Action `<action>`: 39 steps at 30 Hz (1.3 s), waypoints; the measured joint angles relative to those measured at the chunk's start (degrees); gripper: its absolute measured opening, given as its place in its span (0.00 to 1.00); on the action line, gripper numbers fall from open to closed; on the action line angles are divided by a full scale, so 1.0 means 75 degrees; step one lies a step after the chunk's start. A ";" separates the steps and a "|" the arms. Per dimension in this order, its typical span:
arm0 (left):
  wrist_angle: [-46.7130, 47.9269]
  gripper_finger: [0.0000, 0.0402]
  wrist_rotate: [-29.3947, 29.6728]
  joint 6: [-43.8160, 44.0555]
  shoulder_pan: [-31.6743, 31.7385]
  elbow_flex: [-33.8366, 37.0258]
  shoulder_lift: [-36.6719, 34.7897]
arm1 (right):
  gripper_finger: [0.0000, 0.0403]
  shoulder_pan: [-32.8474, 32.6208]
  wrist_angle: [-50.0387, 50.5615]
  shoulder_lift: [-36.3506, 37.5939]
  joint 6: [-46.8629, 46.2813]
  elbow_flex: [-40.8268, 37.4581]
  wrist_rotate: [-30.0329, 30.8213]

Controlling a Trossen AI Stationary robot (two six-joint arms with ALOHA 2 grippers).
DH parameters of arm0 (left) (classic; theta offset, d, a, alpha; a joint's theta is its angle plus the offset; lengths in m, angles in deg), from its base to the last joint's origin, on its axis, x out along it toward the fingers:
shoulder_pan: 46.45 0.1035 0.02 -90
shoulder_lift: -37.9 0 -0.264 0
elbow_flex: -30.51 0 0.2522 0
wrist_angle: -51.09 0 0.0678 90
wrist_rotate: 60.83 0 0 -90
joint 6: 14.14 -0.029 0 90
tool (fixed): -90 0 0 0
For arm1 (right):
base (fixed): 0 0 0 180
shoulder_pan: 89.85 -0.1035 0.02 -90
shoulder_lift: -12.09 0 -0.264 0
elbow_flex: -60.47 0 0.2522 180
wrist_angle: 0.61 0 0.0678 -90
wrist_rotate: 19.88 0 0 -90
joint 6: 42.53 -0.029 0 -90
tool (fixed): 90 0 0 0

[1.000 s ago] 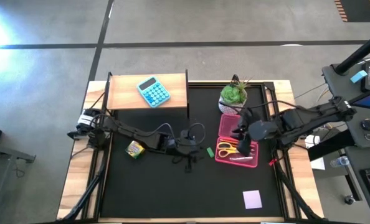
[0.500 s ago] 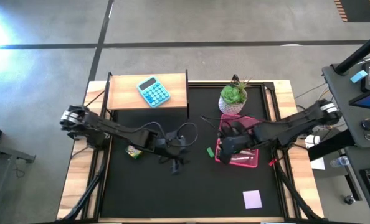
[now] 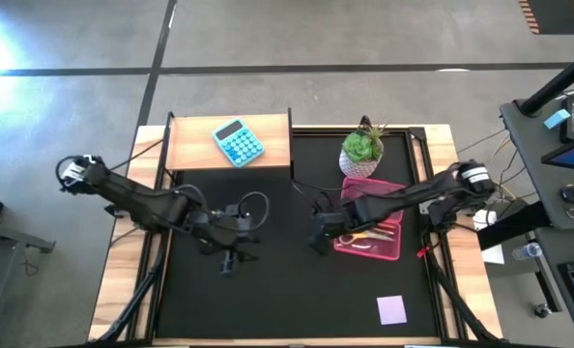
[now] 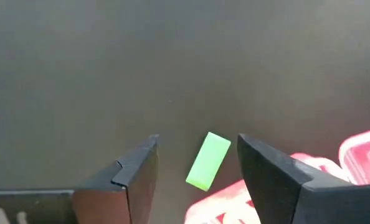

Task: Pack school essentials
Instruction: Put the green eraser into the supply box

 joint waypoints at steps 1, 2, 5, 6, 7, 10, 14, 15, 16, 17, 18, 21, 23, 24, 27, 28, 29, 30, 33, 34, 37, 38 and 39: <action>0.0080 0.51 0.0003 -0.0056 -0.0013 0.0000 -0.0126 | 0.51 0.0052 0.0059 -0.0142 -0.0009 0.0090 -0.0100; 0.0158 0.51 0.0006 -0.0150 -0.0028 0.0013 -0.0226 | 0.51 0.0099 0.0076 -0.0283 -0.0007 0.0185 -0.0190; 0.0321 0.51 0.0011 -0.0486 -0.0033 0.0044 -0.0476 | 0.51 0.0204 0.0361 -0.0712 -0.0070 0.0451 -0.0262; 0.0439 0.51 0.0017 -0.0592 -0.0034 0.0054 -0.0552 | 0.51 0.0238 0.0476 -0.0836 -0.0112 0.0553 -0.0308; 0.0515 0.51 0.0020 -0.0647 -0.0034 0.0060 -0.0623 | 0.51 0.0277 0.0614 -0.0945 -0.0140 0.0653 -0.0379; 0.0802 0.51 0.0027 -0.0785 -0.0034 0.0071 -0.0726 | 0.51 0.0325 0.1013 -0.1243 -0.0191 0.0891 -0.0437; 0.0905 0.51 0.0035 -0.0906 -0.0034 0.0073 -0.0732 | 0.51 0.0345 0.1113 -0.1546 -0.0103 0.1016 -0.0462; 0.0914 0.51 0.0035 -0.0959 -0.0038 0.0073 -0.0731 | 0.51 0.0358 0.1120 -0.1621 -0.0061 0.1019 -0.0503; 0.0926 0.51 0.0035 -0.1012 -0.0048 0.0073 -0.0732 | 0.51 0.0375 0.1125 -0.1677 -0.0010 0.1016 -0.0606; 0.0954 0.51 0.0033 -0.1030 -0.0060 0.0074 -0.0730 | 0.51 0.0400 0.1133 -0.1760 0.0029 0.1002 -0.0703; 0.0980 0.51 0.0031 -0.1044 -0.0078 0.0073 -0.0732 | 0.51 0.0423 0.1178 -0.1840 0.0089 0.0997 -0.0795; 0.1081 0.51 0.0023 -0.1044 -0.0093 0.0076 -0.0733 | 0.51 0.0452 0.1209 -0.2017 0.0208 0.0990 -0.0934; 0.1070 0.51 0.0015 -0.1047 -0.0099 0.0076 -0.0733 | 0.51 0.0459 0.1235 -0.2043 0.0314 0.0992 -0.1010; 0.1072 0.51 0.0017 -0.1048 -0.0099 0.0076 -0.0731 | 0.51 0.0459 0.1229 -0.2062 0.0393 0.0995 -0.1025; 0.1070 0.51 0.0015 -0.1053 -0.0093 0.0076 -0.0730 | 0.51 0.0474 0.1227 -0.2080 0.0628 0.0999 -0.1057; 0.1070 0.51 0.0016 -0.1053 -0.0093 0.0076 -0.0730 | 0.51 0.0481 0.1219 -0.2082 0.0700 0.0999 -0.1106; 0.1067 0.51 0.0016 -0.1053 -0.0093 0.0076 -0.0732 | 0.51 0.0494 0.1215 -0.2083 0.0797 0.0999 -0.1140; 0.1070 0.51 0.0014 -0.1053 -0.0093 0.0076 -0.0732 | 0.50 0.0501 0.1209 -0.2085 0.0892 0.0999 -0.1179; 0.1067 0.51 0.0017 -0.1039 -0.0093 0.0076 -0.0730 | 0.47 0.0500 0.1209 -0.2087 0.1032 0.0999 -0.1194; 0.1067 0.51 0.0017 -0.1036 -0.0093 0.0076 -0.0733 | 0.45 0.0500 0.1208 -0.2089 0.1054 0.0999 -0.1217; 0.1065 0.51 0.0026 -0.1033 -0.0093 0.0076 -0.0733 | 0.39 0.0497 0.1186 -0.2092 0.1128 0.0999 -0.1245; 0.1061 0.51 0.0026 -0.1030 -0.0093 0.0075 -0.0730 | 0.36 0.0497 0.1175 -0.2092 0.1130 0.0999 -0.1250; 0.1058 0.51 0.0029 -0.1028 -0.0093 0.0076 -0.0731 | 0.34 0.0494 0.1163 -0.2092 0.1139 0.0999 -0.1264</action>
